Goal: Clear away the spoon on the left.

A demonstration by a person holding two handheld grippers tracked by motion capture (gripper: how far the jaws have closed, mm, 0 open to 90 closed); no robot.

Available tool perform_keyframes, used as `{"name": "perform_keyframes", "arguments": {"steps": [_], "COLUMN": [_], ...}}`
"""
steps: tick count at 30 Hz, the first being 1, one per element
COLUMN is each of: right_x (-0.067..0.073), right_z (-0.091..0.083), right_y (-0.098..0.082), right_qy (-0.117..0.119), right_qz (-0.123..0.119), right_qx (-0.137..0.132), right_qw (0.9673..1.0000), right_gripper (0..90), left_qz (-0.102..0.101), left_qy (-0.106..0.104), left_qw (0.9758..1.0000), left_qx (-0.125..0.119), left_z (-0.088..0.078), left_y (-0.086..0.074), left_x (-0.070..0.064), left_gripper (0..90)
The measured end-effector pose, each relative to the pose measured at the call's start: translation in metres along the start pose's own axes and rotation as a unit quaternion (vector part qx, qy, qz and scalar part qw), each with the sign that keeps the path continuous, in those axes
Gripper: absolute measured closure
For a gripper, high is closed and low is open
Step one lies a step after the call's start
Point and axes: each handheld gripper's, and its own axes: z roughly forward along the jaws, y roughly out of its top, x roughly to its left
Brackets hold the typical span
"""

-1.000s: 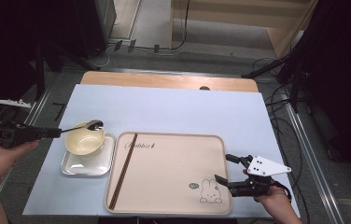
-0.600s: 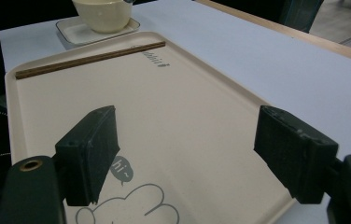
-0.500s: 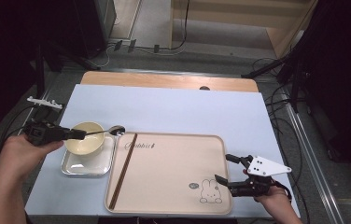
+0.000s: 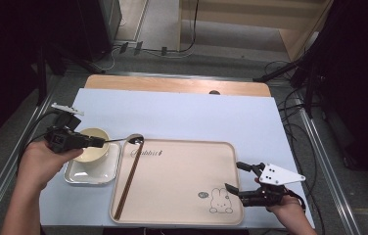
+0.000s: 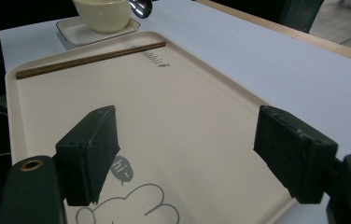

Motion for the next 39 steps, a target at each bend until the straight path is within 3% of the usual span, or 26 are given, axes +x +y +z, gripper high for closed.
{"name": "perform_keyframes", "arguments": {"steps": [6, 11, 18, 39], "right_x": [0.0, 0.0, 0.0, 0.0], "right_z": [0.0, 0.0, -0.001, -0.001], "right_y": [0.0, 0.0, 0.0, 0.0], "right_qy": [0.0, 0.0, 0.0, 0.0], "right_qz": [0.0, 0.0, 0.0, -0.001], "right_qx": [0.001, 0.001, 0.0, 0.0], "right_qw": [1.0, 1.0, 1.0, 1.0], "right_gripper": [22.2, 22.2, 22.2, 22.2], "left_qz": [0.015, 0.017, 0.017, 0.014], "left_qy": [-0.003, -0.002, 0.017, 0.008], "left_qw": [0.9997, 0.9997, 0.9996, 0.9989], "left_qx": [0.019, 0.02, 0.017, 0.043], "left_z": [0.016, 0.026, 0.041, 0.07], "left_y": [0.004, 0.005, 0.007, 0.004], "left_x": [-0.008, -0.011, -0.015, -0.016], "left_gripper": [89.7, 89.7, 89.6, 89.4]}}
